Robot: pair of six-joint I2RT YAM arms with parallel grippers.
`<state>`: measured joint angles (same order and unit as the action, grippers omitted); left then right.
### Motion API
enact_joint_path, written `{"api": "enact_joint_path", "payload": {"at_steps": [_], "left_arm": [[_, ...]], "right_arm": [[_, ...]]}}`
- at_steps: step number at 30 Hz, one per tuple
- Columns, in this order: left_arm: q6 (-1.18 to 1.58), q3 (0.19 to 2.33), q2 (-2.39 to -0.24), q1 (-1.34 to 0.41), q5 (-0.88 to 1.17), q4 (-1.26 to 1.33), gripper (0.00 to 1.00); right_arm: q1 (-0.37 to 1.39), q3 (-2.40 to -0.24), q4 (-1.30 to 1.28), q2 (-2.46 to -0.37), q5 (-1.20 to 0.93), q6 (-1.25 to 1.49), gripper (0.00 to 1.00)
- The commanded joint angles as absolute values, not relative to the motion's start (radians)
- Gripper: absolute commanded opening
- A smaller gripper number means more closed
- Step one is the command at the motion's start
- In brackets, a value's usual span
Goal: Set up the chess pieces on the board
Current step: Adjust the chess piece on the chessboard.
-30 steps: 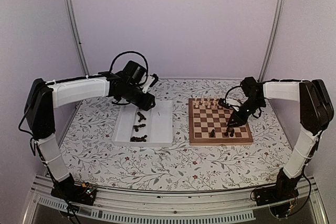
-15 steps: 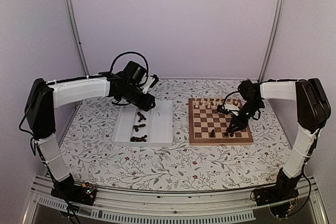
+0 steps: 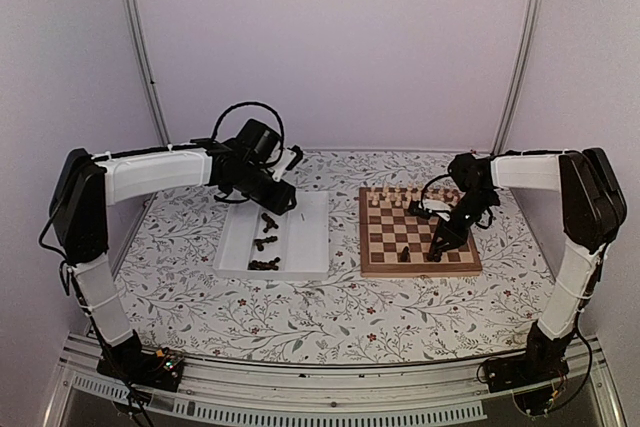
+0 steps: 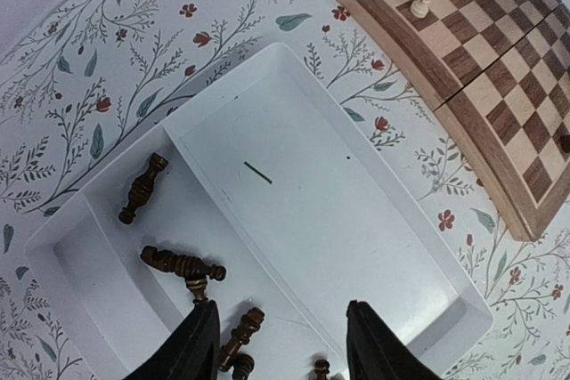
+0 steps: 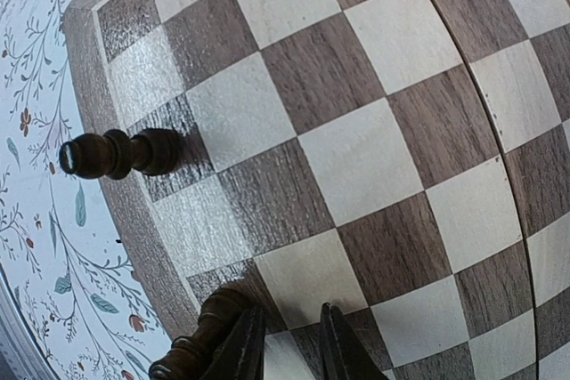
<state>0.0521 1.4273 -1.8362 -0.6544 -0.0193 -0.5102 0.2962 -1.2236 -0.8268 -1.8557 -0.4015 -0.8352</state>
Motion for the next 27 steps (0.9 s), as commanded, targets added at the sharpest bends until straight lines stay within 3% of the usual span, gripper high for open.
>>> {"api": "enact_joint_path", "payload": {"at_steps": [1, 6, 13, 21, 27], "left_arm": [[0.044, 1.425, -1.851, -0.655, -0.008, -0.52, 0.51], [0.05, 1.426, -1.849, -0.656, -0.008, -0.523, 0.51], [0.05, 1.427, -1.83, -0.656, -0.023, -0.523, 0.51], [0.043, 1.422, -1.821, -0.655, -0.033, -0.523, 0.51], [0.042, 1.42, -1.821, -0.655, -0.023, -0.523, 0.51]], "right_arm": [[0.303, -1.222, -0.841, -1.888, -0.376, -0.838, 0.24], [0.238, -1.245, -0.839, -1.875, -0.399, -0.808, 0.26], [0.142, -1.213, -0.826, -1.761, -0.474, -0.811, 0.36], [0.153, -1.036, -0.794, -1.559, -0.632, -0.897, 0.51], [0.236, -0.999, -0.752, -1.521, -0.567, -0.889, 0.54]]}}
